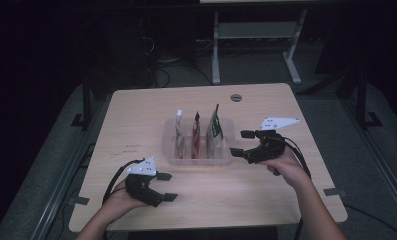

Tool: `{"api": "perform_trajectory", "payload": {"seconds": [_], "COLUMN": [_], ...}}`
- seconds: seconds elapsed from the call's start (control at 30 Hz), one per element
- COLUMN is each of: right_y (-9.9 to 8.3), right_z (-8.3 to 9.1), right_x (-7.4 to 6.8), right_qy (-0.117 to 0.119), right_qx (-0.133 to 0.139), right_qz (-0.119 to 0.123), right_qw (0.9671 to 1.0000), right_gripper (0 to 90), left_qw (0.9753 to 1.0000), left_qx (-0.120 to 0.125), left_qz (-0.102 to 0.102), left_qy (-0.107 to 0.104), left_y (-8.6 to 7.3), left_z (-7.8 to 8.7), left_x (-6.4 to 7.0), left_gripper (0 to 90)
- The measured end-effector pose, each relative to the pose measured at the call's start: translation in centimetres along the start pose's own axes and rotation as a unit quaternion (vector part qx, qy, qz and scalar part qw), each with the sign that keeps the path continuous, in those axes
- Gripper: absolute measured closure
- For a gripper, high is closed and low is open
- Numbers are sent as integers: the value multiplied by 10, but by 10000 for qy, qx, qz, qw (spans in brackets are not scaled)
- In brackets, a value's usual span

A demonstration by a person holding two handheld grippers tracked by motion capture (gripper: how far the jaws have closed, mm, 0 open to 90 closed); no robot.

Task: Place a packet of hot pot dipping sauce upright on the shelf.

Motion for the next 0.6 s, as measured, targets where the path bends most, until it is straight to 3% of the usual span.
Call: {"api": "perform_trajectory", "payload": {"seconds": [0.27,0.6], "right_y": [-21,-56], "right_z": [11,26], "right_x": [-9,-18], "right_qy": [-202,-528], "right_qx": [-88,-253], "right_qz": [112,180], "right_qw": [9997,9981], "right_gripper": [138,138], "left_qw": [9999,9999], "left_qx": [27,-40], "left_qz": [90,60], "left_qy": [83,133], "left_y": [-2,-4], "left_z": [3,4], "left_x": [-3,-5], "left_gripper": [256,256]}}
Point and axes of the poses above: each handheld gripper's, and its own axes: z roughly backward along the jaws, y roughly out of its top, x roughly to its right, the point moved 8 cm from there along -z, roughly forward along the jaws, and after that the axes turned 6 degrees about -x, right-handed, at the moved point
